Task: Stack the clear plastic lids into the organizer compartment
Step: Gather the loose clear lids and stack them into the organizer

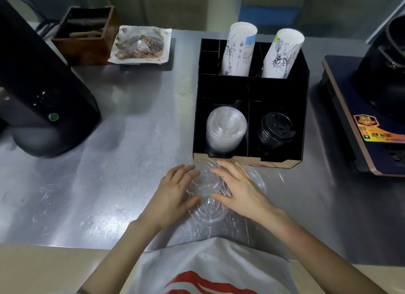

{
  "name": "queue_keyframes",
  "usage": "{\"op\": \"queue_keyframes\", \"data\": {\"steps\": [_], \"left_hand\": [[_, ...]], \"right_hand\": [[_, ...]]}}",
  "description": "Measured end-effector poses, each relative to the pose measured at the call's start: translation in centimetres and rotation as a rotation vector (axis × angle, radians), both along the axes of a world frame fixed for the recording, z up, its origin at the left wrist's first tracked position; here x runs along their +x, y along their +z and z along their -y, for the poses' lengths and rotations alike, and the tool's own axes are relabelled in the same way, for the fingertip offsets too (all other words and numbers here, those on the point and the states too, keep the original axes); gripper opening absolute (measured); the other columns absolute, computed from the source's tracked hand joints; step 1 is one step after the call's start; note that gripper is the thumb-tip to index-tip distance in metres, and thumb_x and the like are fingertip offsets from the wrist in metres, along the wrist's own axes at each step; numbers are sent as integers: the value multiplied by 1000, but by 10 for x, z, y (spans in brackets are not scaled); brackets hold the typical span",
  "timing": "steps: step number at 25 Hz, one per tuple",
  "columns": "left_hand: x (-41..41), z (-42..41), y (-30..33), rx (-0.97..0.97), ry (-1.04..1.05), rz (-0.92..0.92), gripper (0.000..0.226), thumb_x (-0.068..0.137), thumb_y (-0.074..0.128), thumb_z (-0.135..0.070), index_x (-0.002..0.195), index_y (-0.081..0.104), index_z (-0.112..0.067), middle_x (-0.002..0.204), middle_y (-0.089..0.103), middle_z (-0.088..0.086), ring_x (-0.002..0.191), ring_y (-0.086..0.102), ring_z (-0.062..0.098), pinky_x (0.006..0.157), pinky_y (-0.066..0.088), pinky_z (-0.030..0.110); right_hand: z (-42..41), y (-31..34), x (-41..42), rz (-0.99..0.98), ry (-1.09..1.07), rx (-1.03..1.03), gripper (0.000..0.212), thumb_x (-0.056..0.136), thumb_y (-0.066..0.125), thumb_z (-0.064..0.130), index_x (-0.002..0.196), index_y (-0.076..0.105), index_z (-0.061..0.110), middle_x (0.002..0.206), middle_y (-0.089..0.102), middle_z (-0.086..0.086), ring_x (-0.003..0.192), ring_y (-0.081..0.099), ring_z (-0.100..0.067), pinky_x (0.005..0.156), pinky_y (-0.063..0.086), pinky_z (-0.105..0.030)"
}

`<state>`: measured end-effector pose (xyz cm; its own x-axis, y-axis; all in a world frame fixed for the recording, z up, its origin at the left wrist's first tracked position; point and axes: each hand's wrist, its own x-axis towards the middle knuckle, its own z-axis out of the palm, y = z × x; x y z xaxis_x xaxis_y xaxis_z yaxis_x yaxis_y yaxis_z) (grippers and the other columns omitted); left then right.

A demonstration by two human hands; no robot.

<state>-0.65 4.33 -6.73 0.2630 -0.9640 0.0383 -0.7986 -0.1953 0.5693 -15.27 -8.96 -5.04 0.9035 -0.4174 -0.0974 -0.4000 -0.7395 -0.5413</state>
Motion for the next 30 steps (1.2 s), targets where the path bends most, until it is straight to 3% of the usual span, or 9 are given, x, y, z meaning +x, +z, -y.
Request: {"op": "queue_keyframes", "data": {"steps": [5,9,12,16,22,27,30], "left_hand": [[3,3,20,-79,-44,49,53,76,49,-49,120,46,-19,124,53,5,112,41,24,95,36,35],[6,13,36,-138,-73,55,53,77,50,-48,121,45,-20,125,49,-1,112,38,20,96,28,27],[10,27,46,-143,-86,73,55,77,49,-49,122,47,-17,126,51,5,115,38,22,99,30,30],[14,45,58,-169,-85,94,56,77,47,-48,122,46,-14,128,50,10,115,36,22,97,33,35],[22,70,69,-135,-55,120,64,74,45,-50,125,43,-12,136,41,20,120,35,25,91,28,38],[29,90,72,-93,-55,135,67,72,44,-52,124,45,-10,134,43,22,118,43,37,90,27,39],[33,103,69,-58,-55,126,64,72,56,-45,124,45,-10,136,41,22,120,42,37,93,31,44]], "right_hand": [[4,16,-7,18,-6,2,66,73,44,55,127,42,17,139,39,-11,129,34,-27,110,8,-31],[11,33,-9,57,-39,1,66,73,45,56,129,40,19,142,35,-6,131,30,-24,109,6,-26],[20,46,-7,75,-80,6,60,78,60,43,129,40,18,143,33,-5,133,25,-26,107,5,-24],[34,57,-4,96,-85,-37,63,74,48,53,126,43,18,139,38,-7,128,33,-25,113,19,-37],[56,64,5,134,-127,-58,55,78,66,30,125,43,16,139,38,-9,128,35,-28,112,24,-48],[72,63,14,130,-138,-43,54,77,67,27,125,43,16,139,38,-9,128,35,-29,111,26,-50],[82,61,18,108,-150,-41,54,78,66,27,126,42,16,141,35,-7,130,32,-27,113,22,-46]]}}
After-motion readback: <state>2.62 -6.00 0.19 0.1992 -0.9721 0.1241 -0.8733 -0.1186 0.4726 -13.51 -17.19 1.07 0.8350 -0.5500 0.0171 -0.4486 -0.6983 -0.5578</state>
